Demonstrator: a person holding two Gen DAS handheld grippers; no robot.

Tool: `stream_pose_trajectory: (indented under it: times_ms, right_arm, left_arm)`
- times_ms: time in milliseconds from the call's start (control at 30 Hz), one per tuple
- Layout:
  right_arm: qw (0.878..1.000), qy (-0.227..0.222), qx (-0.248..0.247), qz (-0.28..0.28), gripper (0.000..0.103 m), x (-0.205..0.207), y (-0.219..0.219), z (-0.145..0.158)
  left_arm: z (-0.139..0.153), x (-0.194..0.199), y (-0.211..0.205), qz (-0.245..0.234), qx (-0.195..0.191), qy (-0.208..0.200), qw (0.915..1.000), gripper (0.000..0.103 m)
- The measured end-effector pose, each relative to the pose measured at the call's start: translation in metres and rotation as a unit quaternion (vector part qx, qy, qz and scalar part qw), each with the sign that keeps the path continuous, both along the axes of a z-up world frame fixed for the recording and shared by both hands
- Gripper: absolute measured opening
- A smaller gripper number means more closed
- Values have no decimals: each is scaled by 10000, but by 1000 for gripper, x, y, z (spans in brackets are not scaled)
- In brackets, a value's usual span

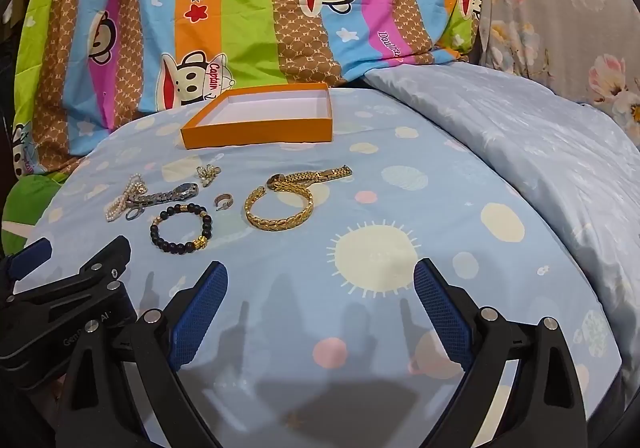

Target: Organize jewelry

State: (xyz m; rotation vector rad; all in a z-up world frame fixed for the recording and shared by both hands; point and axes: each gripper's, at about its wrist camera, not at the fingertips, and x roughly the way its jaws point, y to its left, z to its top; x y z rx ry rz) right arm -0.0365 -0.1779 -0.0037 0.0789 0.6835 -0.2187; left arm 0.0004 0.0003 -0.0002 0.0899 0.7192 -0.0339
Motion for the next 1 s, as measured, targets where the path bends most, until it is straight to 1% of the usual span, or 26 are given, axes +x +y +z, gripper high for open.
stream_pose_trajectory:
  times_ms: [233, 267, 433, 500, 1000]
  right_arm:
    - [10000, 2, 31, 21, 92, -3, -5, 0]
    - [10000, 39, -59, 5, 92, 1, 1, -1]
    - [10000, 56, -78, 17, 92, -3, 1, -2]
    - [9999, 54, -86, 15, 92, -1, 2, -2]
    - [9999, 107, -70, -5, 92, 4, 2, -2]
  left_arm:
    - [2, -5, 0, 54, 17, -80, 10000, 98]
    - [-3, -1, -1, 40, 5, -37, 10000, 98]
    - [-5, -2, -4, 106, 41, -90, 9999, 98]
    - [1, -2, 1, 102, 10, -83, 9999, 98]
    - [0, -1, 1, 61, -22, -37, 10000, 98]
